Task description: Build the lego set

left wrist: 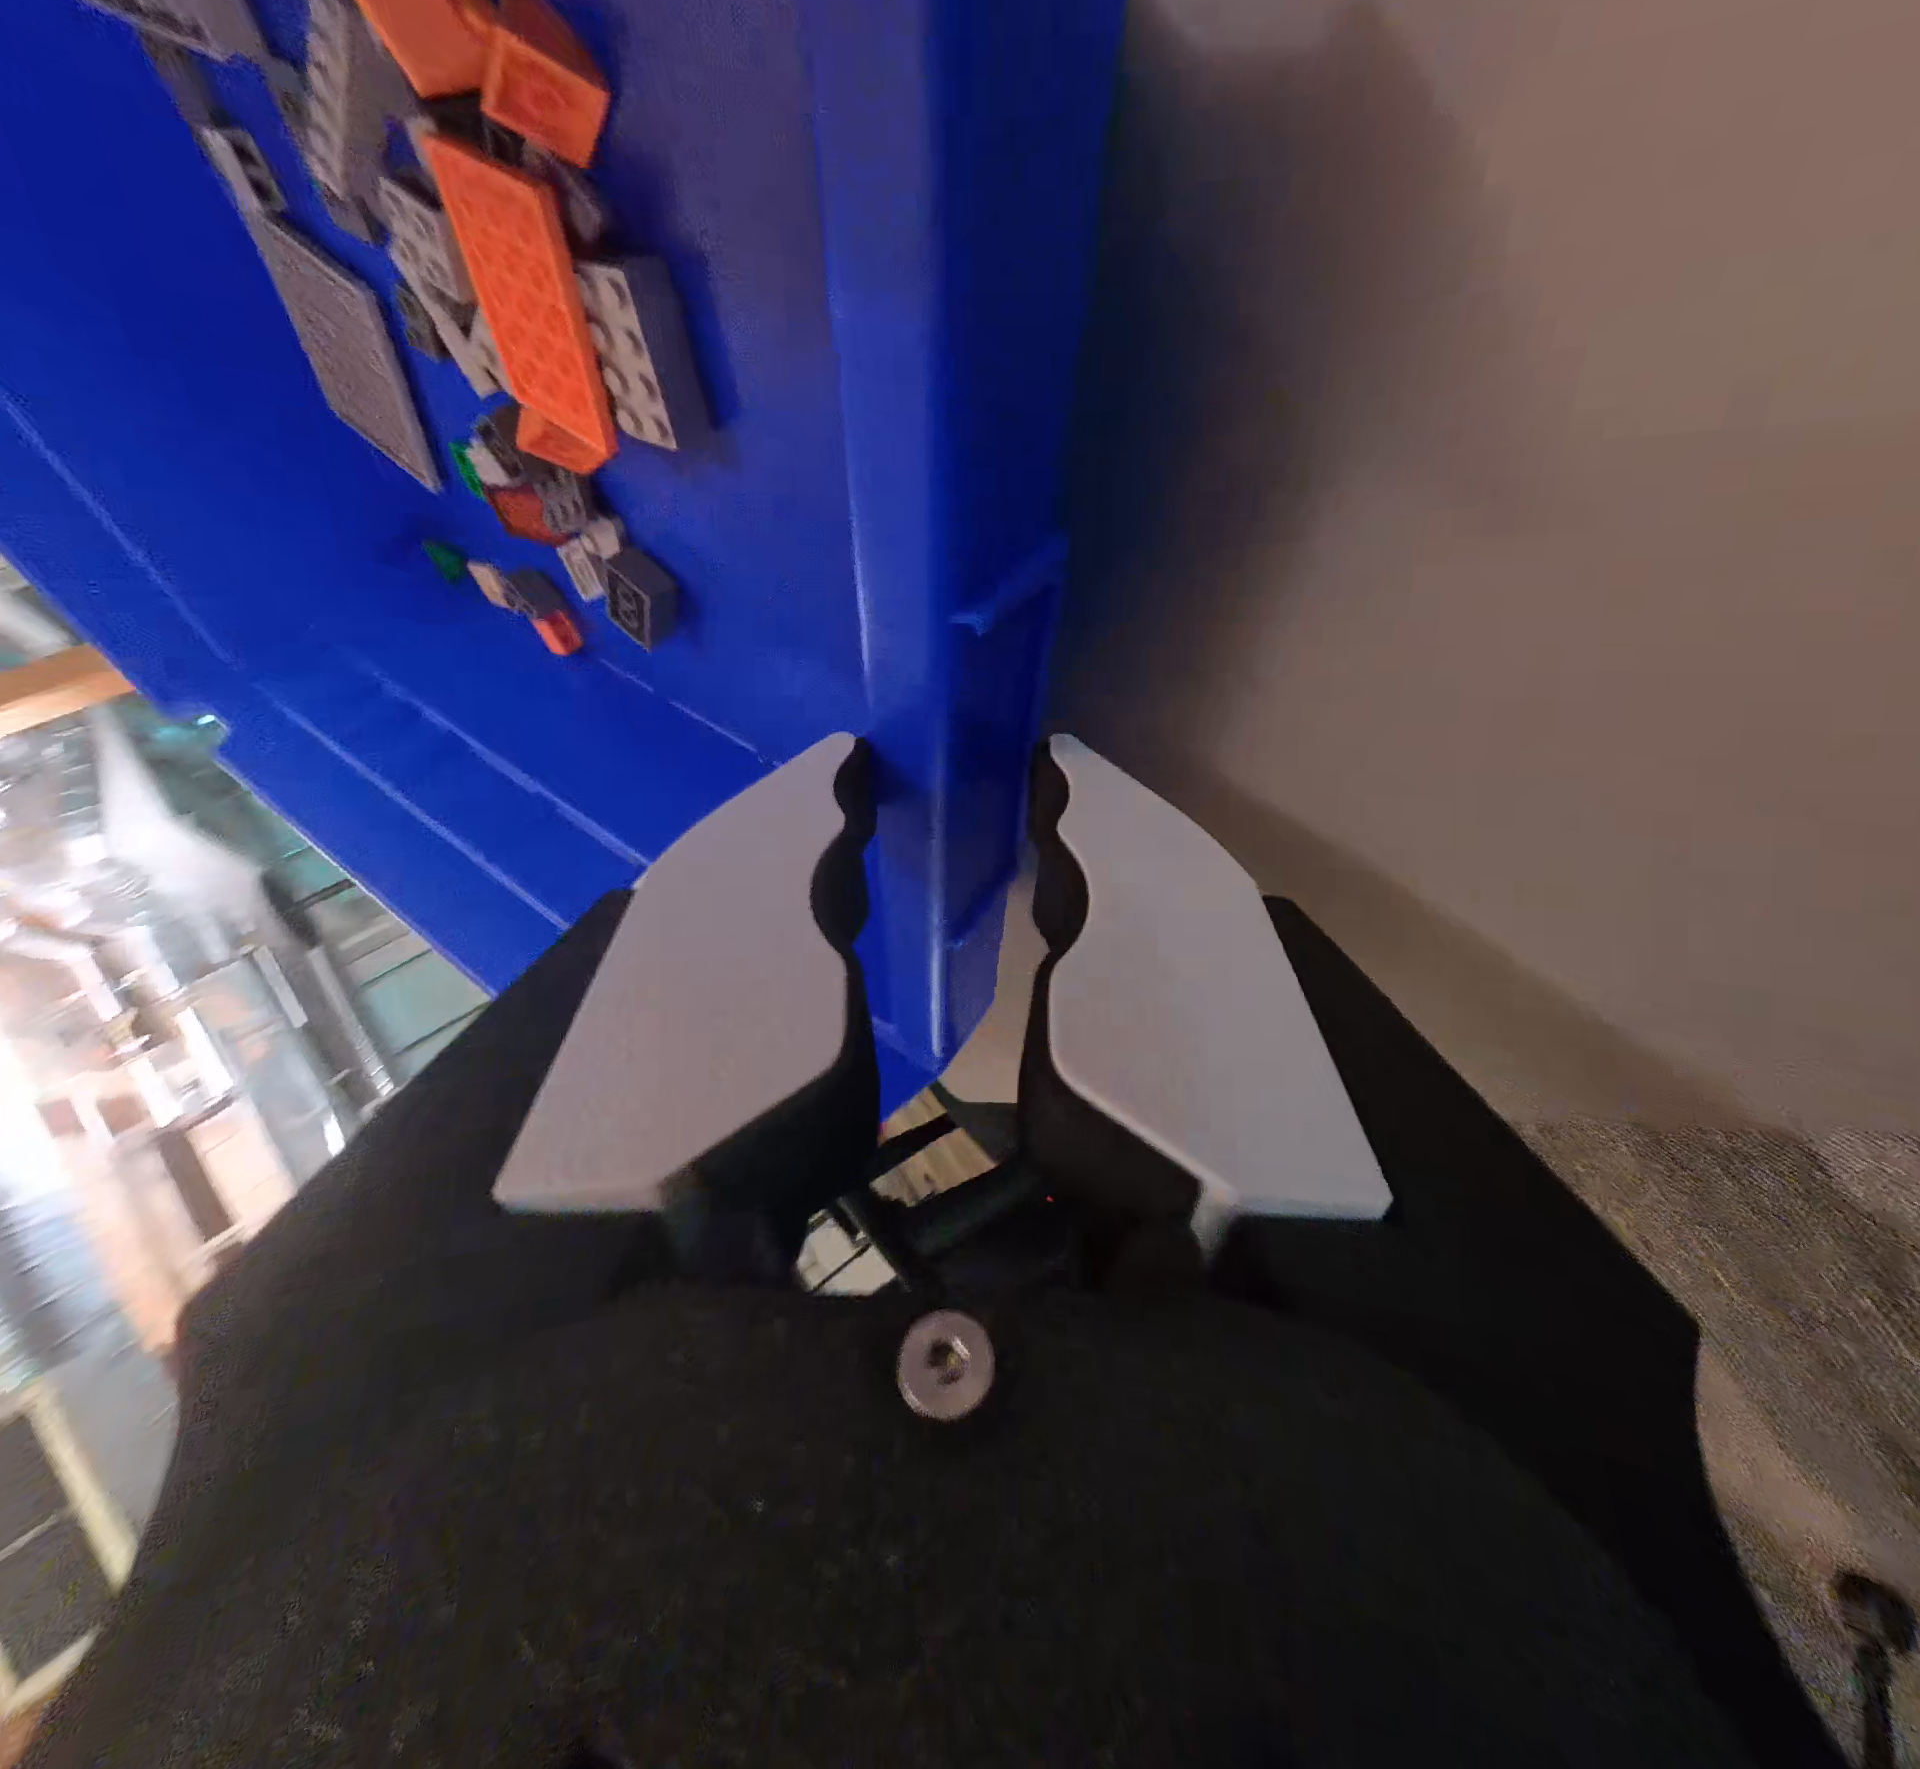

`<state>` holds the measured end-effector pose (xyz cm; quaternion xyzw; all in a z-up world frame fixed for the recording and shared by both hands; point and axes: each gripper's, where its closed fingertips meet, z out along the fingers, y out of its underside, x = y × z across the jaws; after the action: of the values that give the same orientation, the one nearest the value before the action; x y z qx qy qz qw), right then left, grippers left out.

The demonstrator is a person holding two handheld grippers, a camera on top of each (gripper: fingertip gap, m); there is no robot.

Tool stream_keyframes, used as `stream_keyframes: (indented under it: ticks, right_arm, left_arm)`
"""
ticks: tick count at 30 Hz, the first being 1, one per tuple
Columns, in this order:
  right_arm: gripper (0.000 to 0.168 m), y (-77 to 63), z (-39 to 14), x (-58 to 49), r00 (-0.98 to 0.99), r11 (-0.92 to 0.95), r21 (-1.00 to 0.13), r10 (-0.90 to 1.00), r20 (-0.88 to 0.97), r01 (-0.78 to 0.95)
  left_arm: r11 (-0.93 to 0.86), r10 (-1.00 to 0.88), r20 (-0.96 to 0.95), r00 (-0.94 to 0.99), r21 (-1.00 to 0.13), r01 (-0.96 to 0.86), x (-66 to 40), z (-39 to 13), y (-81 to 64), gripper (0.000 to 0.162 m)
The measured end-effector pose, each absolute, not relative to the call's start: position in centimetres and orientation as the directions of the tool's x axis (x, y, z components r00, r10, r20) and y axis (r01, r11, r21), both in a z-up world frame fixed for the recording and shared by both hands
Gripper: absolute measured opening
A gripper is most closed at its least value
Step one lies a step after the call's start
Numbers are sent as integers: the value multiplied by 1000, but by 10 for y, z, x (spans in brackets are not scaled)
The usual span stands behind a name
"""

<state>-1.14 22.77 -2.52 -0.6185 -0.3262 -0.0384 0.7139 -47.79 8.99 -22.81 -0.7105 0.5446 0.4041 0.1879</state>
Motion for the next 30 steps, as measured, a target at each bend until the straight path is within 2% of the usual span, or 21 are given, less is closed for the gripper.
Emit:
stream_keyframes:
  ticks: [5,13,18,24,30]
  right_arm:
    - [0,227,-27,-16,778,234,-856,357,517,461]
    - [0,225,-26,-19,767,243,-845,356,534,476]
    - [0,225,-27,-19,767,241,-846,357,534,476]
    - [0,226,-27,-18,768,239,-847,356,532,476]
    - [0,226,-27,-17,772,236,-853,362,522,466]
  left_arm:
    - [-358,-525,-851,24,196,-913,-477,-230,86,29]
    - [-342,-572,-820,19,218,-914,-477,-227,89,30]
    - [-338,-599,-798,65,179,-924,-474,-221,94,30]
    - [-302,-647,-747,148,73,-951,-470,-215,92,31]
    - [-326,-681,-627,379,-203,-923,-466,-182,87,40]
